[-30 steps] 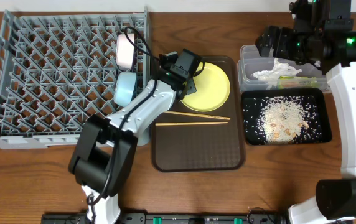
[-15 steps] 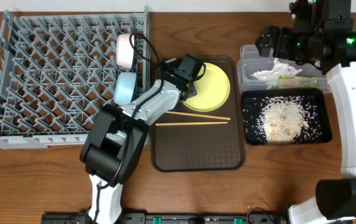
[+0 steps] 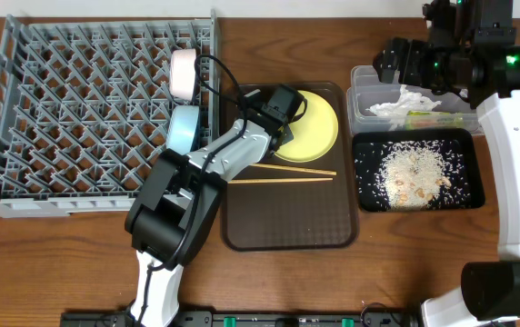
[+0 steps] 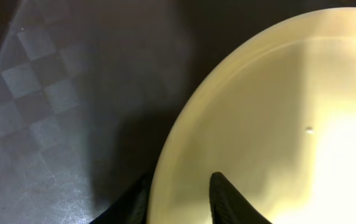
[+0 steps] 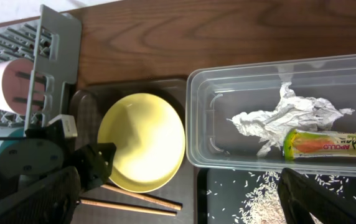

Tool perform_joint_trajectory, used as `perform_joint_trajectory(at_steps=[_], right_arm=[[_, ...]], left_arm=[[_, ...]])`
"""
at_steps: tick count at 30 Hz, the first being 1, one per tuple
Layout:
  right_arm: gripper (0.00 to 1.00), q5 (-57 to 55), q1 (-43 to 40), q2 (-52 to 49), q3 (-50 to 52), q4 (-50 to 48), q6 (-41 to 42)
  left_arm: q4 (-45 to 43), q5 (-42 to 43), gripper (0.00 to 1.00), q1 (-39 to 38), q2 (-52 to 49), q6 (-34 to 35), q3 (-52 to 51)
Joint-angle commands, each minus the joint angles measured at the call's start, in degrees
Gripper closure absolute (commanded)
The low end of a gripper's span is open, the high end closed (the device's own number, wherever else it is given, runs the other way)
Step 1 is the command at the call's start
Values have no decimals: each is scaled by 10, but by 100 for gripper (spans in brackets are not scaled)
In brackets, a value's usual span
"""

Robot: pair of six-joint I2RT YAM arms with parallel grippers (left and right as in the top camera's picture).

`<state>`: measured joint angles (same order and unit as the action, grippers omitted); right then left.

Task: Sort waste into correct bins and load items into the dishwasher
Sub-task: 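Lift the yellow plate on edge and carry it left to the rack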

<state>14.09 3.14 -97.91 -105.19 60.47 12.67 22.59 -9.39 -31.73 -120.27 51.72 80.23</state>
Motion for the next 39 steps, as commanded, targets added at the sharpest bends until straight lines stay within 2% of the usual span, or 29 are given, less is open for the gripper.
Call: perform_joint_trajectory(at_steps=[1, 2, 3, 10, 17, 21, 26, 32, 39], right_arm=[[1, -2, 3, -4, 0, 0, 4], [1, -2, 3, -4, 0, 0, 4], [1, -2, 3, -4, 0, 0, 4], [1, -2, 3, -4, 0, 0, 4], [1, -2, 3, -4, 0, 0, 4], [1, -2, 3, -4, 0, 0, 4], [1, -2, 3, -4, 0, 0, 4], [1, -1, 3, -4, 0, 0, 4], [1, -2, 3, -4, 0, 1, 4]], left_arm=[[4, 0, 81, 0, -14, 7, -1], [4, 0, 90, 0, -14, 7, -1], [5, 0, 92, 0, -14, 7, -1], [4, -1, 93, 0, -2, -16, -1], [4, -43, 93, 0, 66, -131, -1], [3, -85, 93, 0, 125, -236, -1], [3, -88, 93, 0, 185, -352, -1], [2, -94, 93, 0, 213, -402, -1], [1, -213, 93, 0, 228, -446, -1]])
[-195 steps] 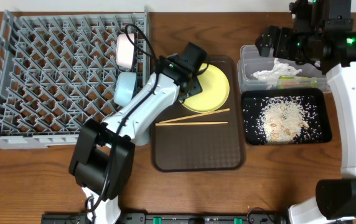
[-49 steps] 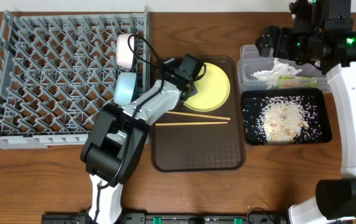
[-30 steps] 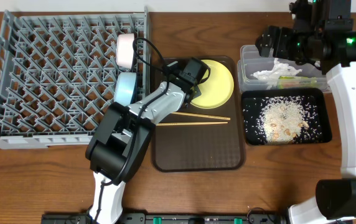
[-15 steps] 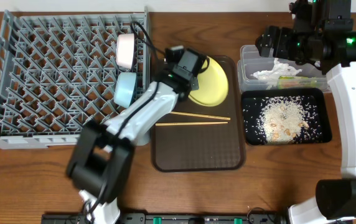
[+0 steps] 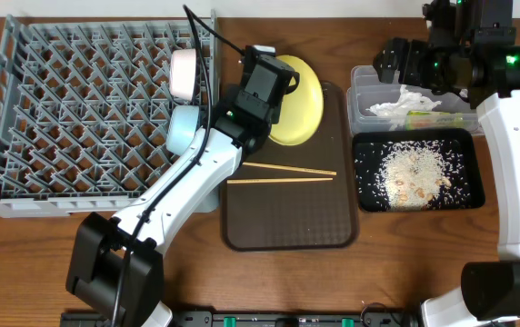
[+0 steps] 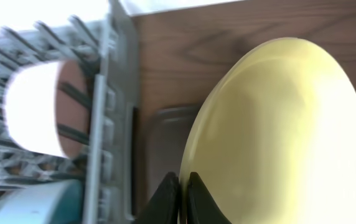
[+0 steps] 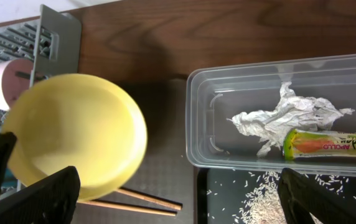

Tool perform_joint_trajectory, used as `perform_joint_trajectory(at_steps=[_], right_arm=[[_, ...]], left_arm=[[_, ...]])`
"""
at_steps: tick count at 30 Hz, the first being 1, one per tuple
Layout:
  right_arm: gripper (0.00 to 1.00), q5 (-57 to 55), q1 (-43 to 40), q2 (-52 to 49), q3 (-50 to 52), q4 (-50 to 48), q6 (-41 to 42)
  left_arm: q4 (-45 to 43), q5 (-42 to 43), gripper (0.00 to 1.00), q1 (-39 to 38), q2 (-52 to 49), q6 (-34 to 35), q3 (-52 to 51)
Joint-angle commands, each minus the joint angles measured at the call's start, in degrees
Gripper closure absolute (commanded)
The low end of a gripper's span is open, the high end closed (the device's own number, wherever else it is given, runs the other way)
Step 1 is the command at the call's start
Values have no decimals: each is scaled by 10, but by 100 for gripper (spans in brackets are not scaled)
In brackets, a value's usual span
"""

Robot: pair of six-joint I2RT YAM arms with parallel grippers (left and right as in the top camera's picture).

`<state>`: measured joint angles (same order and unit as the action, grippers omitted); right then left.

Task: Sort waste into correct bins and load items into the dishwasher
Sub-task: 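Lift the yellow plate on edge and carry it left to the rack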

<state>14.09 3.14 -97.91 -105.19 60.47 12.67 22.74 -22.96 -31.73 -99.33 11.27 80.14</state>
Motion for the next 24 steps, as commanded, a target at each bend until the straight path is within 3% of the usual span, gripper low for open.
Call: perform_joint_trajectory(at_steps=[1, 5, 9, 16, 24], right_arm=[[1, -2, 3, -4, 0, 1, 4], [1, -2, 3, -4, 0, 1, 4], [1, -2, 3, -4, 0, 2, 4], [1, -2, 3, -4, 0, 2, 4], [1, -2, 3, -4, 0, 2, 4]], left_arm=[[-2, -101, 93, 0, 22, -52, 0], [-25, -206, 93, 0, 35, -90, 0], [-73, -281, 93, 0, 41, -172, 0], [-191, -355, 93, 7, 42, -306, 0], [-278, -364, 93, 57, 71, -434, 0]])
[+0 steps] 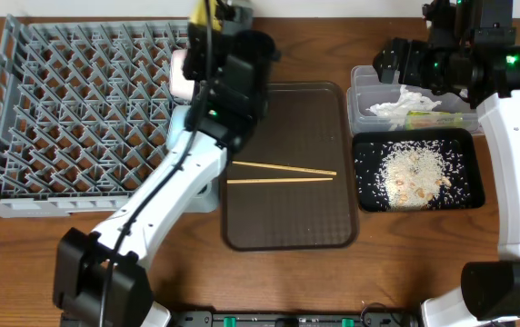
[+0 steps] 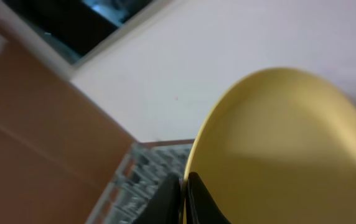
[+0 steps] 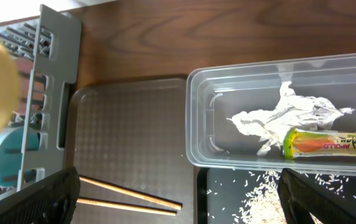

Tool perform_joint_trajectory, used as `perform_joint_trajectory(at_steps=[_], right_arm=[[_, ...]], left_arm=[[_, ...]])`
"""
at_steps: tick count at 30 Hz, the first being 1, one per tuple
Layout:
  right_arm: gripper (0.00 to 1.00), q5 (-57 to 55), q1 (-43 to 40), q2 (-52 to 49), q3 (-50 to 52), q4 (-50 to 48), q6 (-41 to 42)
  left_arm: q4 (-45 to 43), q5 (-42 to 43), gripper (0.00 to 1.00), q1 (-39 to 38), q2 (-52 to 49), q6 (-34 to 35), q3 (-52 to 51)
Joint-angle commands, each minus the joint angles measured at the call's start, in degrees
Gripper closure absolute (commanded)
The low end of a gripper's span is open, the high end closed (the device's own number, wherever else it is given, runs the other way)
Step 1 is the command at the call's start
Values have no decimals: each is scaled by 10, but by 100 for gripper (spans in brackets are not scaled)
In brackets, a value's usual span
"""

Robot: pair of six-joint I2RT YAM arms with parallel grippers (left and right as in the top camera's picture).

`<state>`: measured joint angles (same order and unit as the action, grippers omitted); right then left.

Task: Sort waste into correct bins and load items into the dishwasher
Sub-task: 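Lift the yellow plate on edge and carry it left to the rack, then lower the yellow plate upright into the rack tines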

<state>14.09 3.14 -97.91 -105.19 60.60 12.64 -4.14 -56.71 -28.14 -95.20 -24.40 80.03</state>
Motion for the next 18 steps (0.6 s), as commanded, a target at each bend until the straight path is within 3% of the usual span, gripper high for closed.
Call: perform_joint_trajectory(at_steps=[1, 9, 18], right_arm=[[1, -2, 3, -4, 0, 0, 4], [1, -2, 3, -4, 0, 1, 4], [1, -2, 3, -4, 0, 1, 4]], left_arm=[[-9, -27, 93, 29, 35, -94, 1], [9, 8, 92, 102, 46, -223, 1], [95, 125, 93, 194, 46, -220, 1]])
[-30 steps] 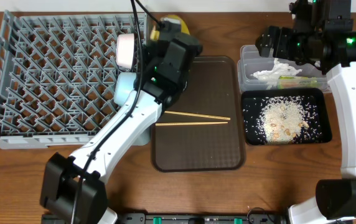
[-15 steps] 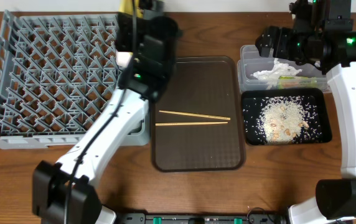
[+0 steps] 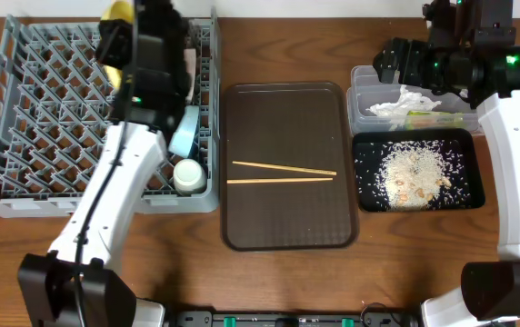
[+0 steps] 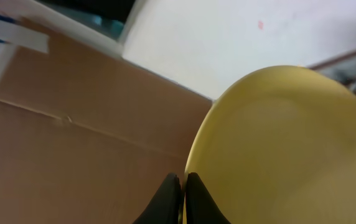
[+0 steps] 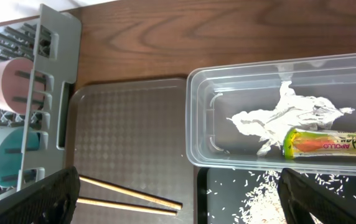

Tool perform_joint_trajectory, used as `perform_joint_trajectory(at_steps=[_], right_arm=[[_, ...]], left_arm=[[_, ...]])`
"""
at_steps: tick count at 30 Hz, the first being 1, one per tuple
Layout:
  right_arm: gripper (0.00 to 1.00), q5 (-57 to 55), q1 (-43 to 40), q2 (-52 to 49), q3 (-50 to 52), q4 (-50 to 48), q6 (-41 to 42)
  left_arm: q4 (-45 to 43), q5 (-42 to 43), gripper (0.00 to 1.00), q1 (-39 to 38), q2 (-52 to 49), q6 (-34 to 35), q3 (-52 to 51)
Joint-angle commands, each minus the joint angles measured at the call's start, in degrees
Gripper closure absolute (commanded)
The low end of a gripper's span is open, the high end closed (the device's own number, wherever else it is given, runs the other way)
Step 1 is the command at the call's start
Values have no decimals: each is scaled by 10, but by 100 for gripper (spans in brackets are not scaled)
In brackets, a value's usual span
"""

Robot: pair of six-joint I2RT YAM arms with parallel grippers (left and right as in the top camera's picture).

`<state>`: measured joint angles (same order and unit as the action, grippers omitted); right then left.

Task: Sort waste into correct bins and load items into the dishwasher
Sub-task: 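Lower the yellow plate upright into the rack tines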

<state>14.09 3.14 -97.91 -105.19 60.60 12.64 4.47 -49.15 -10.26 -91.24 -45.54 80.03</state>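
Note:
My left gripper (image 4: 182, 198) is shut on the rim of a yellow plate (image 4: 290, 155), held on edge high above the back of the grey dish rack (image 3: 24, 145); overhead only a sliver of the yellow plate (image 3: 117, 13) shows beside the arm. A pink cup (image 5: 7, 84) and a teal cup (image 5: 4, 155) sit in the rack's right side. Two wooden chopsticks (image 3: 283, 173) lie on the brown tray (image 3: 287, 218). My right gripper (image 5: 178, 199) is open, high over the tray and the clear bin (image 3: 405, 104).
The clear bin (image 5: 277, 106) holds crumpled paper (image 5: 284, 118) and a snack wrapper (image 5: 327, 144). A black tray (image 3: 416, 171) with scattered rice lies in front of it. A small white cup (image 3: 187, 174) stands at the rack's near right corner.
My left arm has carried the plate further left, from over the rack's right edge to over the rack's back. The right arm has not moved.
My left gripper was open around the rim of the yellow plate lying on the brown tray. Then it was shut on the plate, lifted and tilted near the tray's back left. Then the plate was over the rack's right edge, and now over the rack's back.

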Motion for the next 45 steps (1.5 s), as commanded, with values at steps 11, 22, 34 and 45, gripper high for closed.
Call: perform_joint_trajectory(at_steps=[11, 22, 34, 45], right_arm=[[1, -2, 3, -4, 0, 1, 4], [1, -2, 3, -4, 0, 0, 4], [1, -2, 3, -4, 0, 0, 4], [1, -2, 3, -4, 0, 1, 4]], left_arm=[[32, 108, 93, 23, -4, -9, 1], [41, 108, 93, 23, -34, -9, 1], [56, 108, 93, 42, -43, -7, 1], [72, 111, 92, 45, -57, 6, 1]])
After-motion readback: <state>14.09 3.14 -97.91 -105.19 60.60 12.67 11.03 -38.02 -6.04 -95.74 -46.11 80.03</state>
